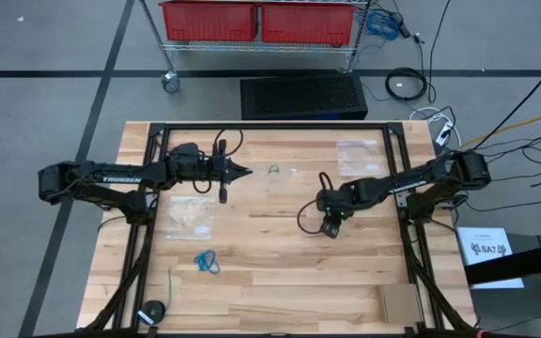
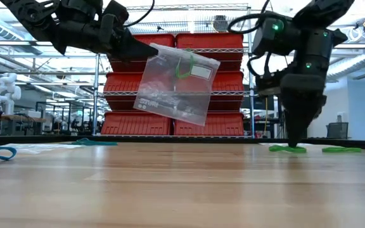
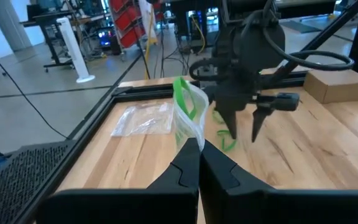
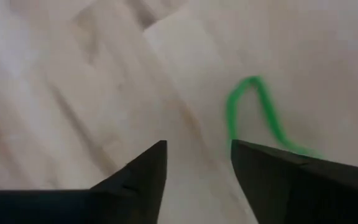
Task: Sort rubber bands
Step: Put the green rubber band into the transparent zip bag
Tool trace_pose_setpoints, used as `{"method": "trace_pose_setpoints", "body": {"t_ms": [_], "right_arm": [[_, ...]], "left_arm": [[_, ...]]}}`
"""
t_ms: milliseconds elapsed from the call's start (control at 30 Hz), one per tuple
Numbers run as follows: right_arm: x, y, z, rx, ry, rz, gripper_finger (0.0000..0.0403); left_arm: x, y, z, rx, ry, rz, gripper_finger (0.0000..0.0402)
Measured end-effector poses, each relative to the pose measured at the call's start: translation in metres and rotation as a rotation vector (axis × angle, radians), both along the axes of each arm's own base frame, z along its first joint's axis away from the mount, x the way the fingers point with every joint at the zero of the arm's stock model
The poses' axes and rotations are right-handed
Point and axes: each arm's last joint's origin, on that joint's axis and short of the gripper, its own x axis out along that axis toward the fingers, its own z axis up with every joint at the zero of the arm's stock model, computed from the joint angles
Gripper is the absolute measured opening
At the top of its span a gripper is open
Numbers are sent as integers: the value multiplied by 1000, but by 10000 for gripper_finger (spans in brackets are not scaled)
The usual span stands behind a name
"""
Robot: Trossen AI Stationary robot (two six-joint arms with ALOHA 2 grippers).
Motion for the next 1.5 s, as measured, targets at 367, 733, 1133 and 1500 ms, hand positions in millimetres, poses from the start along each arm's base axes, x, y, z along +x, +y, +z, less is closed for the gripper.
{"method": "trace_pose_setpoints", "body": {"t_ms": [367,733,1133,1500], "right_arm": [[5,-3,-14,-116,52,29,174],[44,3,43,-117,-109,136,8],[88,-4,179,-419,-445,349,1],[80,-37,202,-653,-313,302,0]], "left_arm": [[0,0,-1,-5,5,-3,0],[0,0,-1,-5,7,-4,0],[0,0,-1,-4,12,-4,0],[-1,-5,4,98,-191,-41,0]]}}
